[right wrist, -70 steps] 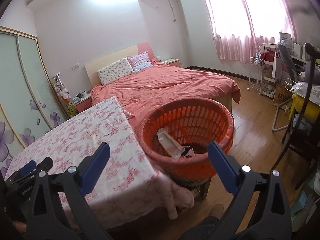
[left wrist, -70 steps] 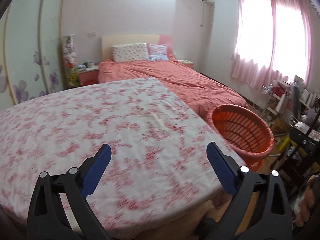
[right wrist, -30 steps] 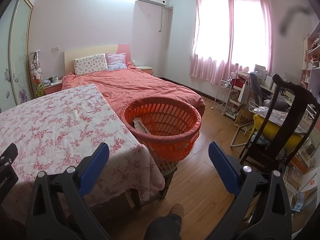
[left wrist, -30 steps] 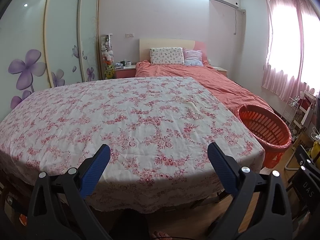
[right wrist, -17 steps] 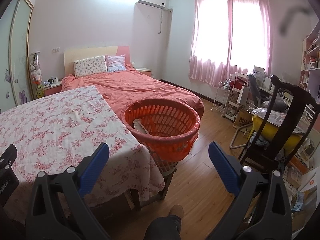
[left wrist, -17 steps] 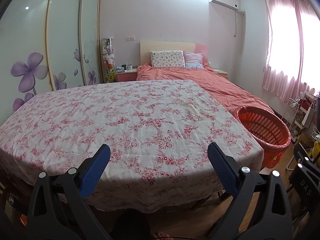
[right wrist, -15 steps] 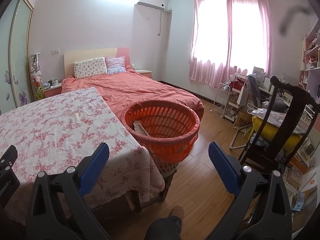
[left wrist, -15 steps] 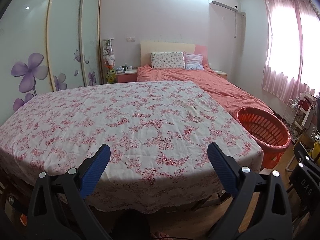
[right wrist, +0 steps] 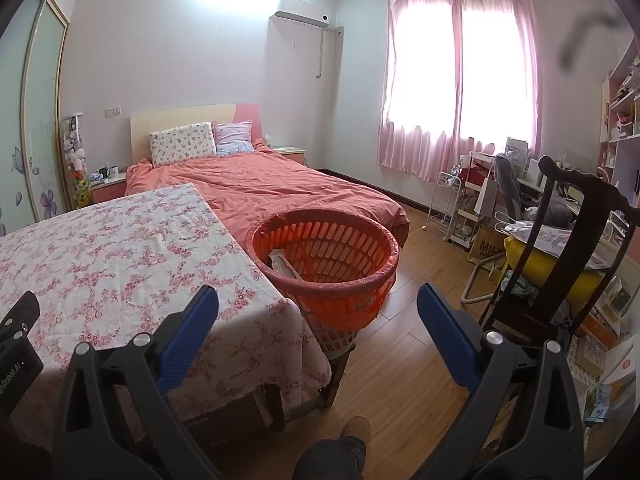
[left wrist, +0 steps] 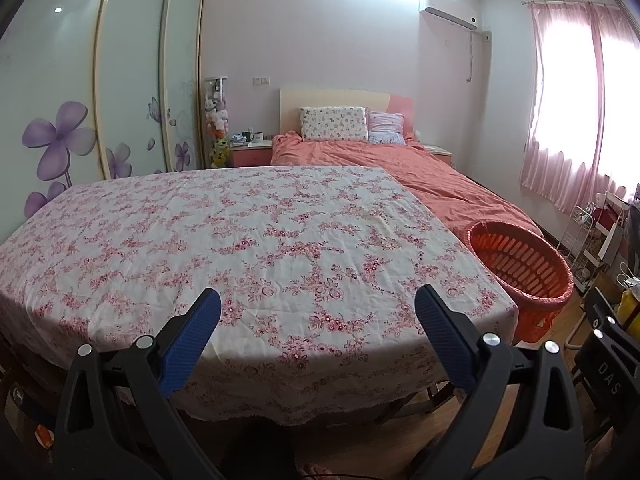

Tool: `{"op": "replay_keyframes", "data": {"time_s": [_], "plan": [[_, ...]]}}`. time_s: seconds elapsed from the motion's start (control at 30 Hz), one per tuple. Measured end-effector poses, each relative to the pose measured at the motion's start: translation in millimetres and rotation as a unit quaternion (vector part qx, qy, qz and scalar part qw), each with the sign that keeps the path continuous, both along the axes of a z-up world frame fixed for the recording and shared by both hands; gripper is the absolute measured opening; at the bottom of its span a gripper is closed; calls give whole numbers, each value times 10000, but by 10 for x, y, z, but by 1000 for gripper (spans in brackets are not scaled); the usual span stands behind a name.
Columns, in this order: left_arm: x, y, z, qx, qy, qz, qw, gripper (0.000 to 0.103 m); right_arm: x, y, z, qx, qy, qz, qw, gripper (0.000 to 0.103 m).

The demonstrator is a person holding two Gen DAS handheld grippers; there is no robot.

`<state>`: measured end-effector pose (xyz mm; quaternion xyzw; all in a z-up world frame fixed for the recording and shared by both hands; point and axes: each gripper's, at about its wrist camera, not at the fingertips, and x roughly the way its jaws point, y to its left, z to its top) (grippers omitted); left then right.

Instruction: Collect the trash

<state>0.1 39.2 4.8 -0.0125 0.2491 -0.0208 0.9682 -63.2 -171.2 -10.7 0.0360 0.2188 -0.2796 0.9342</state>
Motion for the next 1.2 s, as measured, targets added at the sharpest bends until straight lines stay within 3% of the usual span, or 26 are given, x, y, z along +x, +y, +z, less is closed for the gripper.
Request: {"op": "replay_keyframes", "data": {"time_s": [1.2], "plan": [[-3,10,-39,-54,134,29,9999,97,64,-12,-86,322,181,118,9992,97]]}}
